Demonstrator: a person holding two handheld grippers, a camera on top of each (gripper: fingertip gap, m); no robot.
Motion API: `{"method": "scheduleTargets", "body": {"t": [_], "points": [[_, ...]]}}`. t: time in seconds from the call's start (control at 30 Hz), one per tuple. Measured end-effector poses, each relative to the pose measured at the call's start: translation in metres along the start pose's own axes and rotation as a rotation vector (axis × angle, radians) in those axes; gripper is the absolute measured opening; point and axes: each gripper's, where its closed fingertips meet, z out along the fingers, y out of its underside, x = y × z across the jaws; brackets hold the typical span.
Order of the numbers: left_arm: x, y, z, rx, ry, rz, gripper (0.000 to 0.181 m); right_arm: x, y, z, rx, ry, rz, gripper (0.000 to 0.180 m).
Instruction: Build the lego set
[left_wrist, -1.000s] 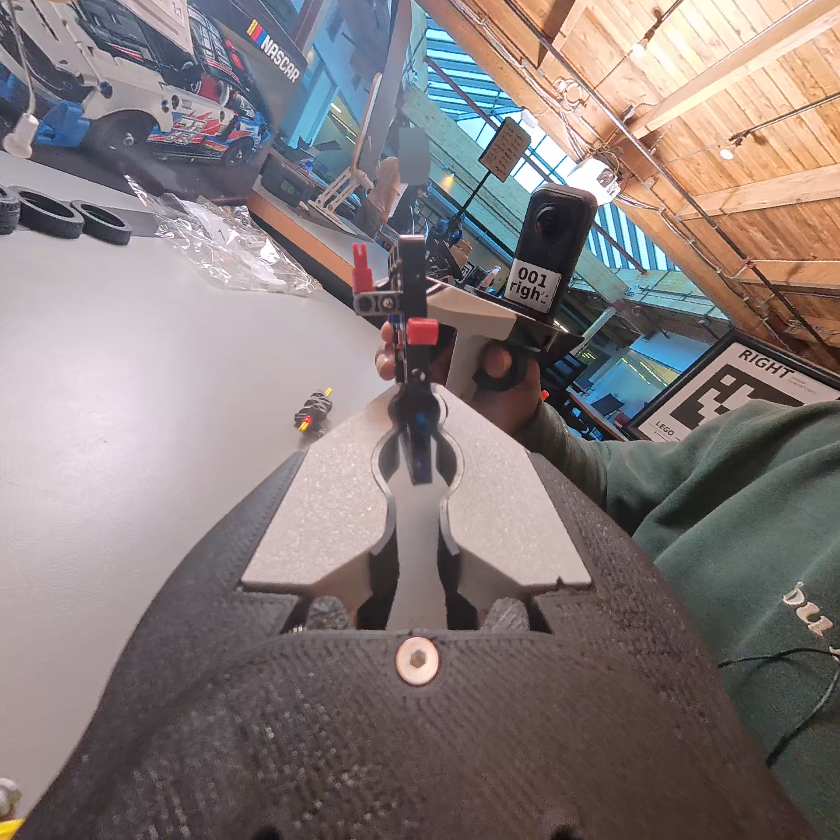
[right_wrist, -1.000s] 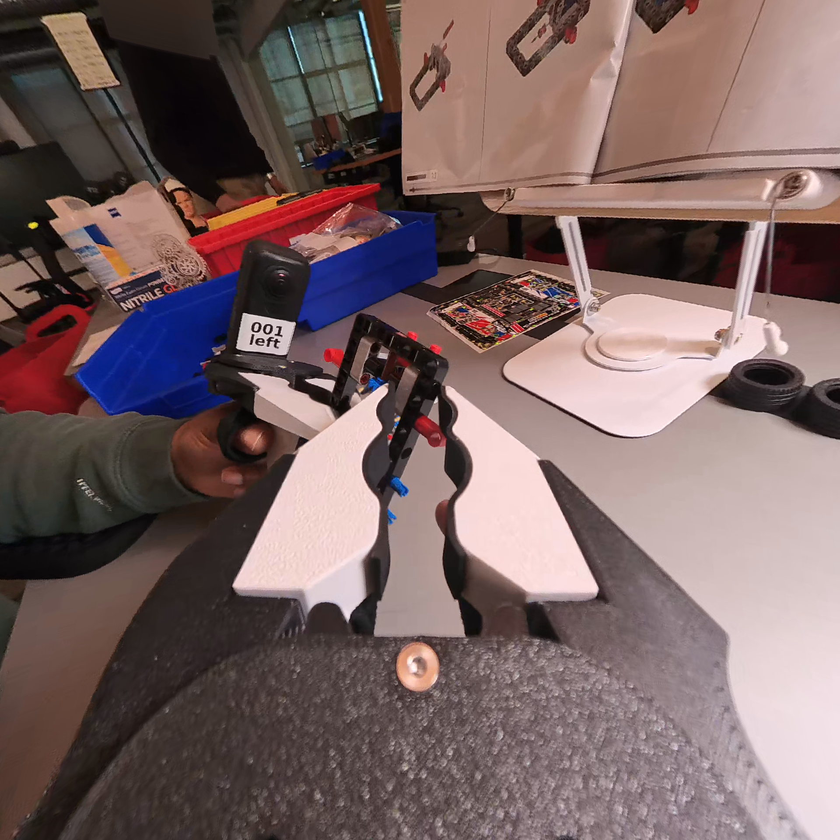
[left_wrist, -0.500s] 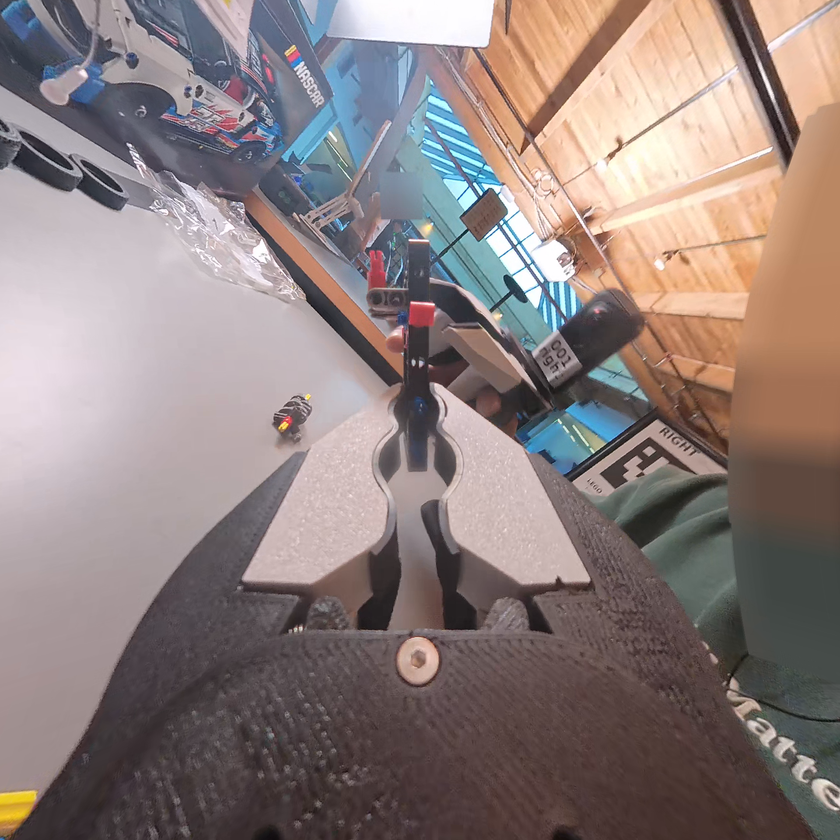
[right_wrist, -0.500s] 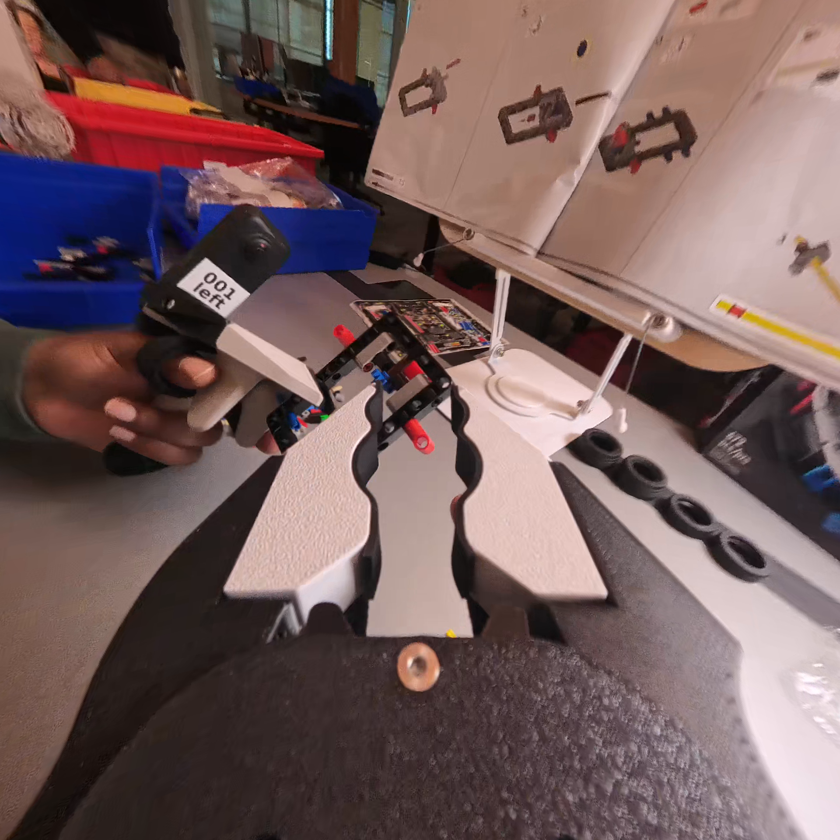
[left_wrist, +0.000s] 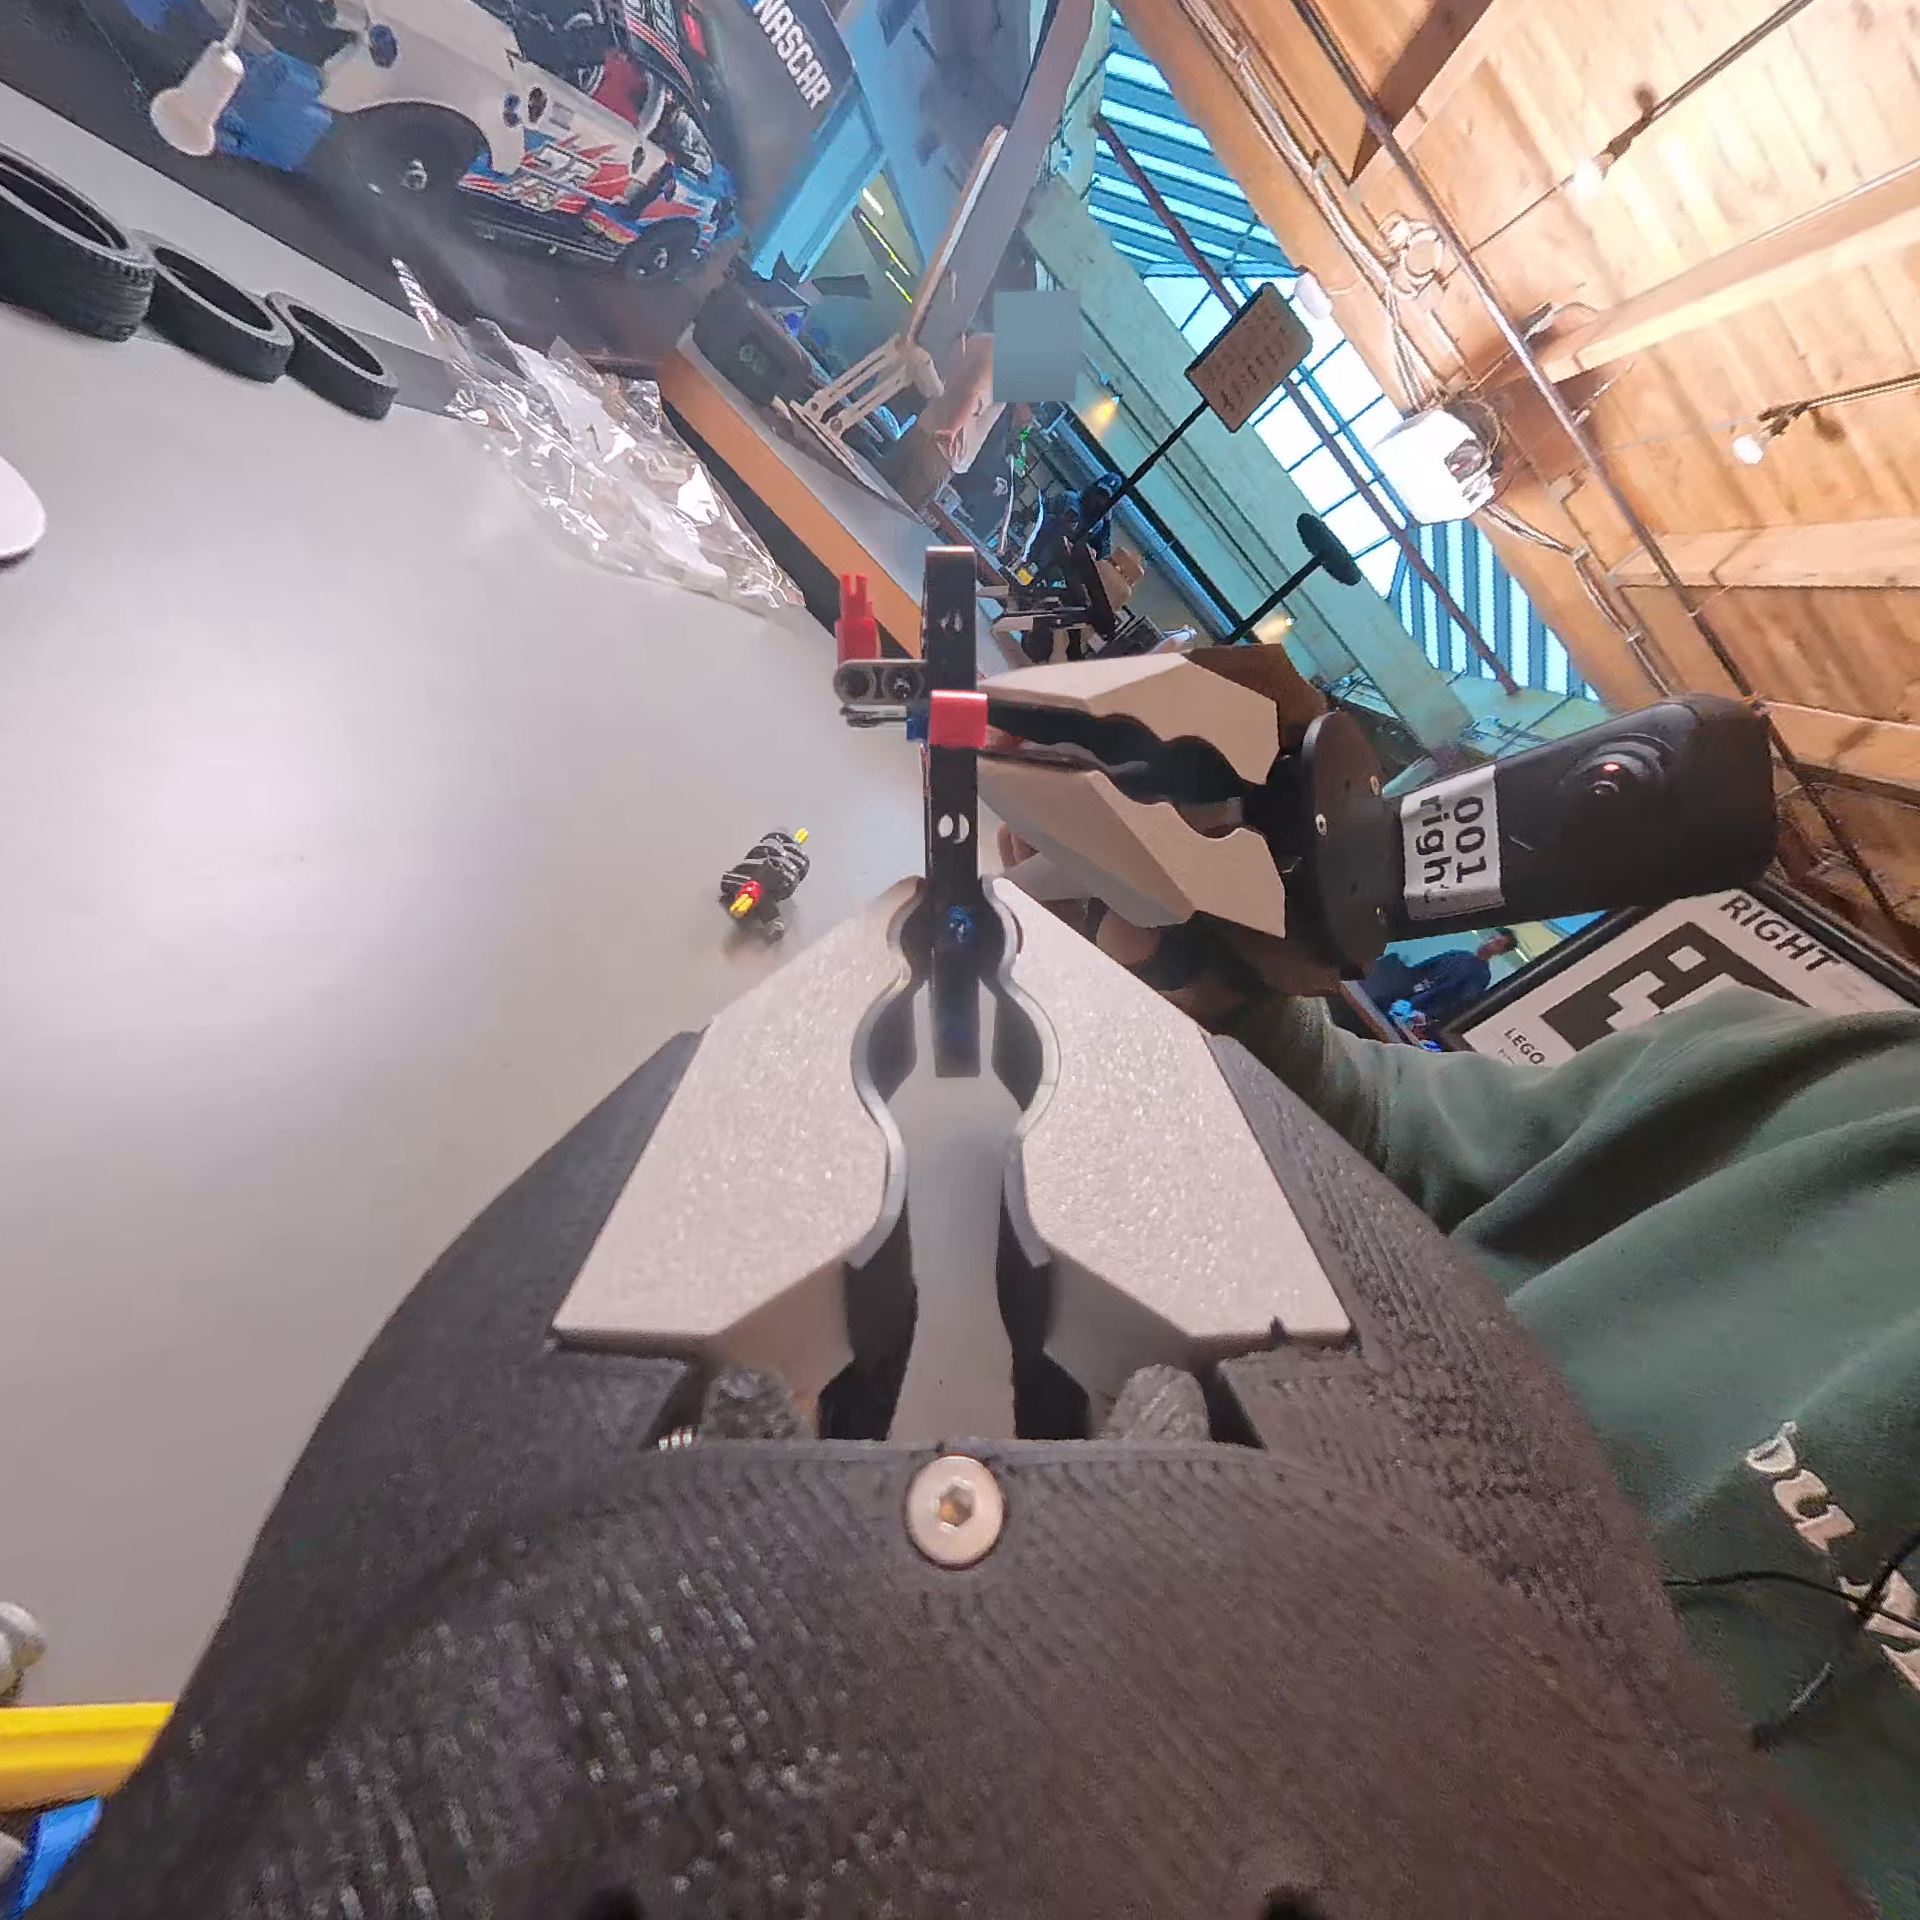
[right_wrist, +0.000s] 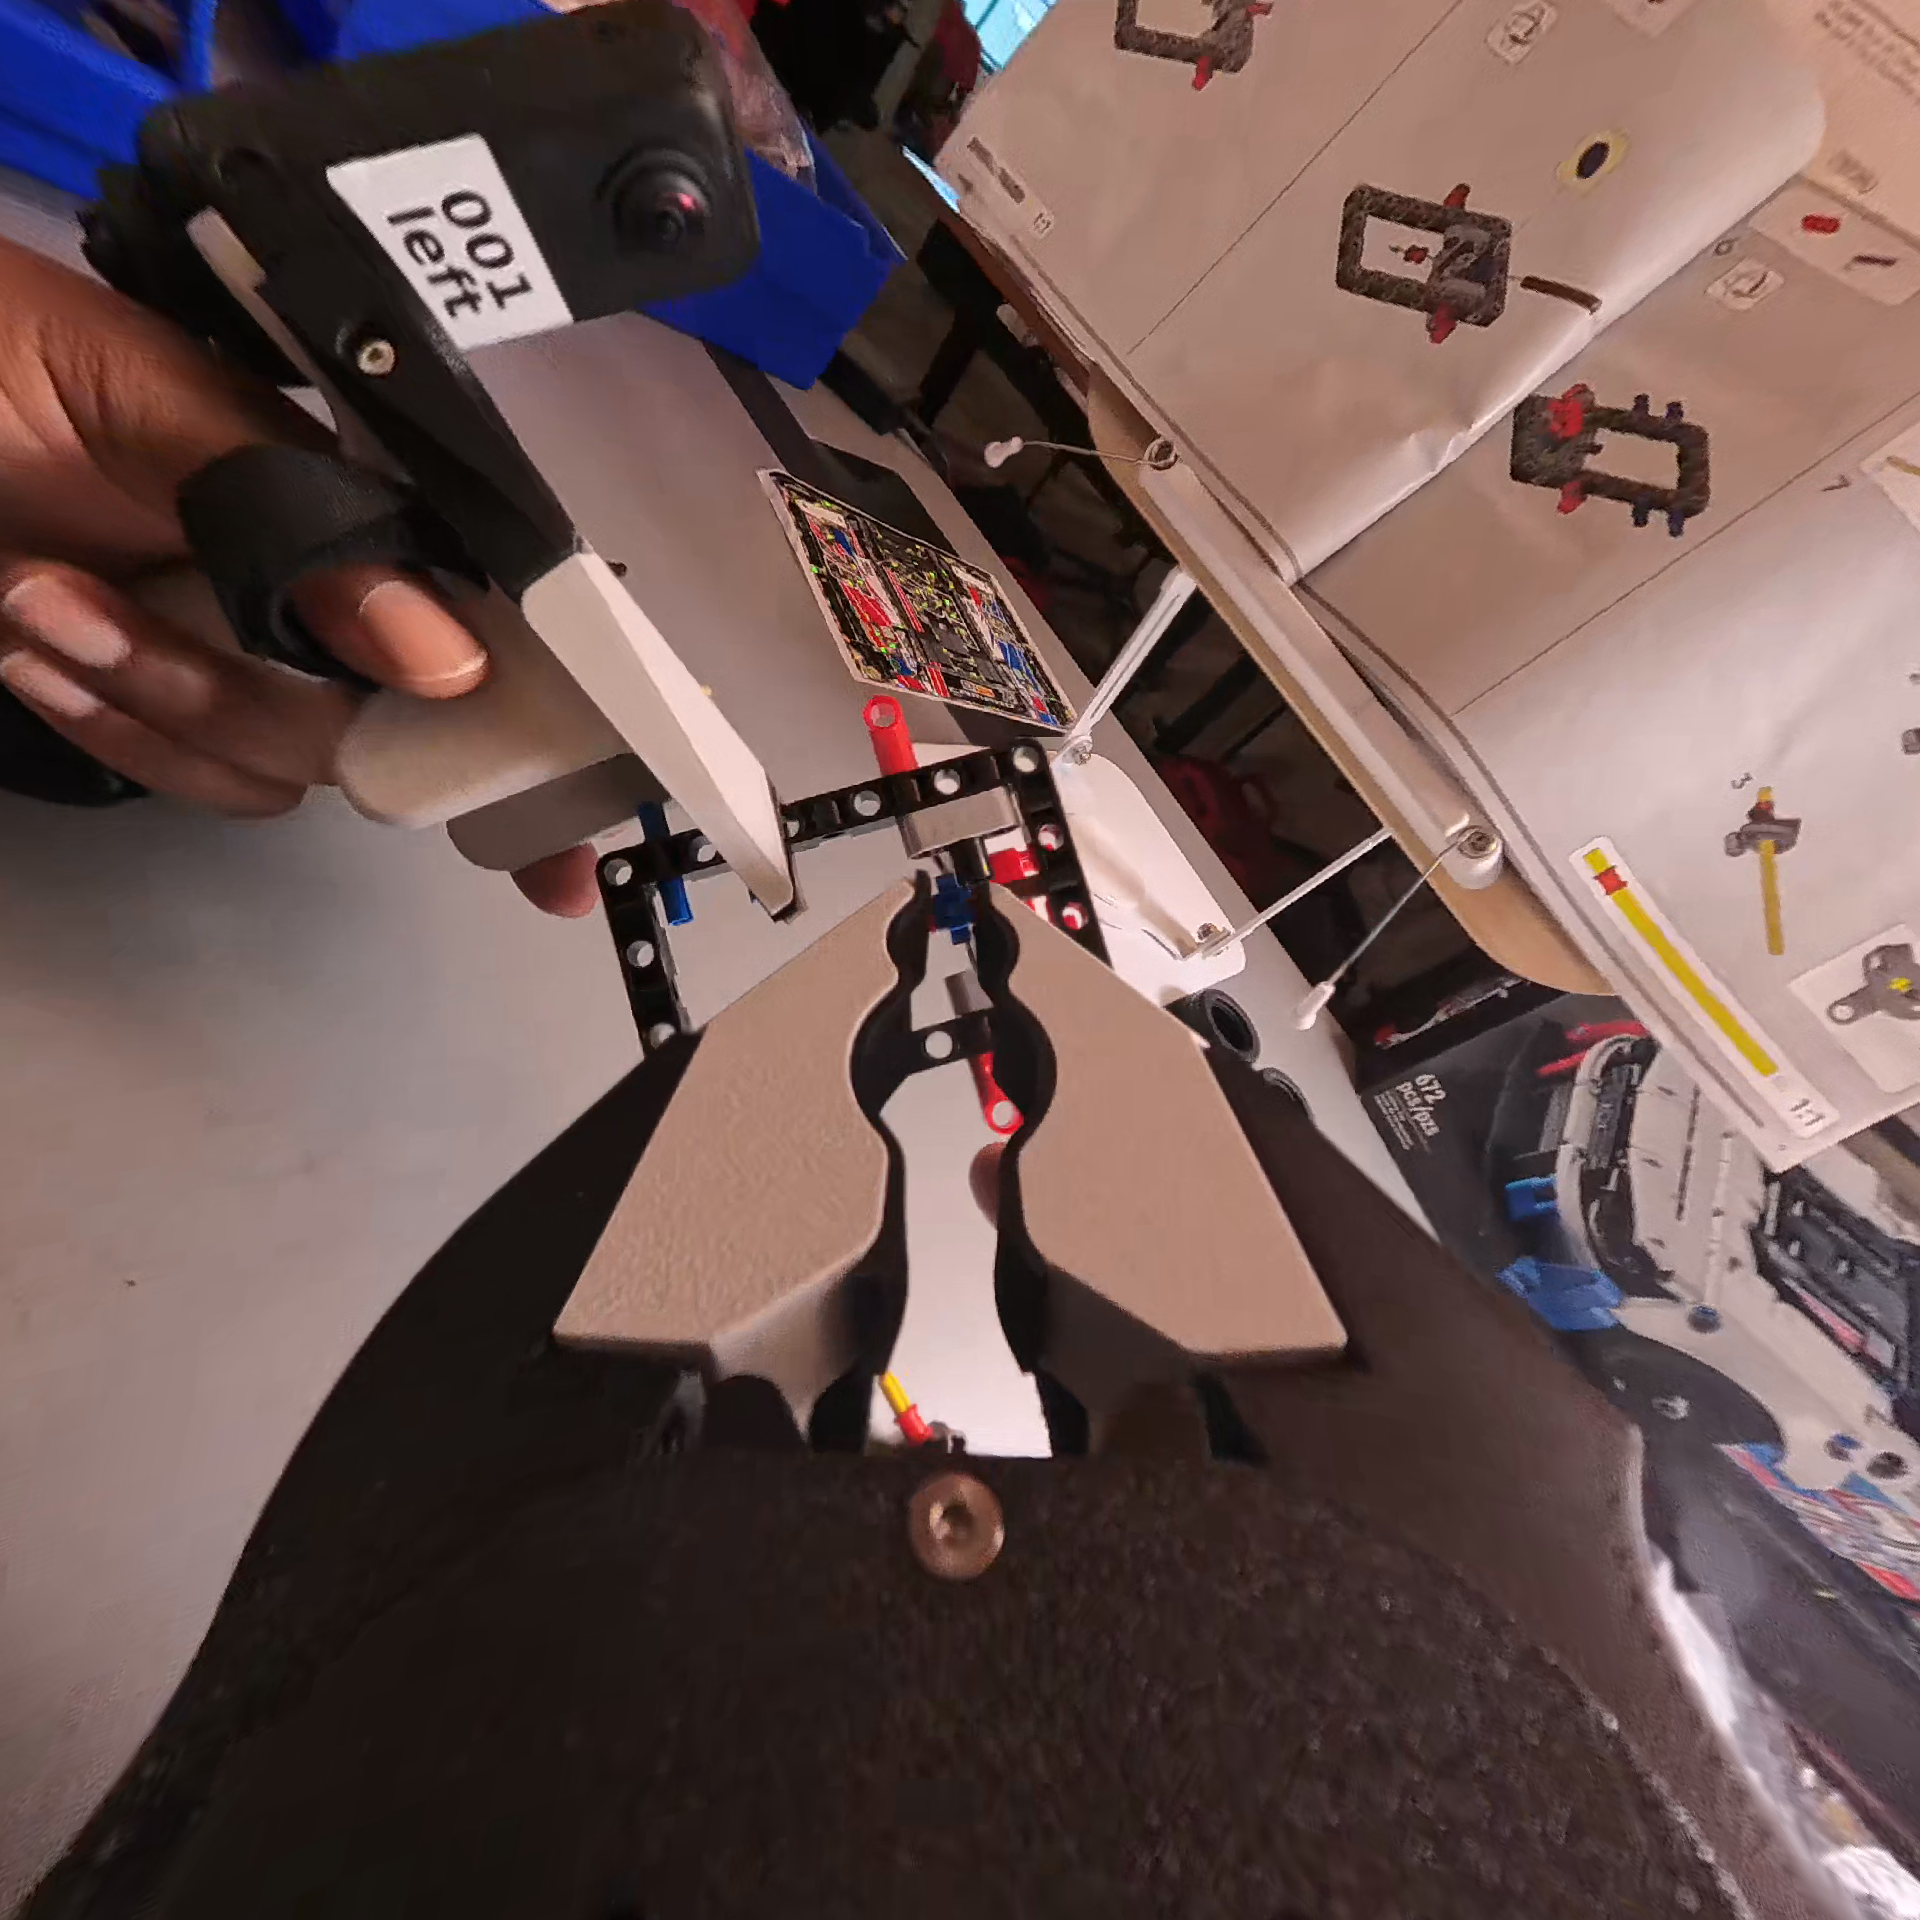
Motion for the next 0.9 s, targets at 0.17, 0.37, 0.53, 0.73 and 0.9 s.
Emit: {"method": "scheduleTargets", "body": {"t": [0.17,0.37,0.53,0.73,0.9], "points": [[-0.002,0.0,-0.002,-0.005,-0.011,-0.001,0.006,-0.002,0.002,0.0,-0.013,-0.004,-0.035,0.005],[-0.006,0.003,-0.002,-0.038,-0.043,0.016,0.006,-0.003,0.005,0.001,-0.004,-0.03,-0.008,0.002],[-0.007,0.006,-0.002,-0.071,-0.049,0.013,0.006,-0.005,0.007,0.001,0.005,-0.047,-0.023,0.002],[-0.01,0.017,-0.004,-0.168,-0.06,0.027,0.006,-0.013,0.01,0.001,0.014,-0.089,-0.087,0.002],[-0.012,0.023,-0.008,-0.252,-0.085,0.095,0.006,-0.019,0.01,0.002,0.021,-0.116,-0.106,0.002]]}}
